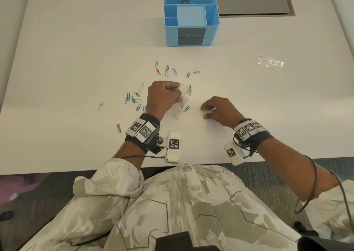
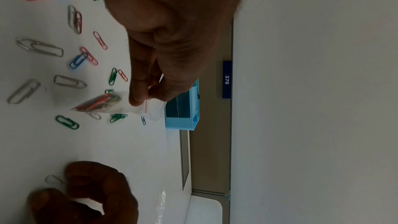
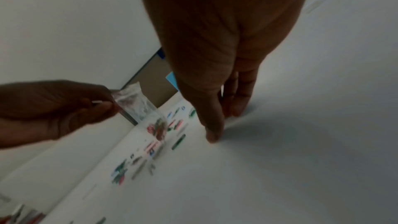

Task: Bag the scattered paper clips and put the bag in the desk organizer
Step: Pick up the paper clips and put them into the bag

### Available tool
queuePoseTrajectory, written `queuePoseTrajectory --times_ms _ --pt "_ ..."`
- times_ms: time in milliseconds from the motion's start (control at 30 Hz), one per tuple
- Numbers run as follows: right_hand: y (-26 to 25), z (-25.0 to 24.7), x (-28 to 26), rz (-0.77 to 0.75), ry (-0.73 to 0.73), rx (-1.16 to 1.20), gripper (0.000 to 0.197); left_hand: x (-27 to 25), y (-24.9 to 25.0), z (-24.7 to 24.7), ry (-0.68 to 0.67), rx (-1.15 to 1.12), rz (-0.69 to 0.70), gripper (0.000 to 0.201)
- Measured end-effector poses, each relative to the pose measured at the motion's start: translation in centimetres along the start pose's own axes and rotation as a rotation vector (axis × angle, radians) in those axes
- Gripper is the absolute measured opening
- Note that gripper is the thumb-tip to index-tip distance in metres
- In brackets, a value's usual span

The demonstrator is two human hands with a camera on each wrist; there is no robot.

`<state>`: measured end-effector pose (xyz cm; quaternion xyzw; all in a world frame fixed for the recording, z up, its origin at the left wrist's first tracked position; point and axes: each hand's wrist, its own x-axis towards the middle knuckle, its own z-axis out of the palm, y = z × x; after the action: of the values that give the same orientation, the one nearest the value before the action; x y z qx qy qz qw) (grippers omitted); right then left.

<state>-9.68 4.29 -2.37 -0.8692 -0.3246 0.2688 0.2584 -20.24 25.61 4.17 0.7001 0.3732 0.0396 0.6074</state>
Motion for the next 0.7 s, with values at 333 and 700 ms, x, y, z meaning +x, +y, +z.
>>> queuePoseTrajectory --times_ms 333,700 --pt "-0.7 1.6 0.9 -0.100 -0.078 -0.186 0.020 -0.5 -0.7 -1.0 0.024 0.010 0.006 0.027" --pt "-4.1 2.4 3.4 -0.353 -0.101 -0.264 0.013 -0.7 -1.1 -2.3 0.061 0.009 0.013 0.027"
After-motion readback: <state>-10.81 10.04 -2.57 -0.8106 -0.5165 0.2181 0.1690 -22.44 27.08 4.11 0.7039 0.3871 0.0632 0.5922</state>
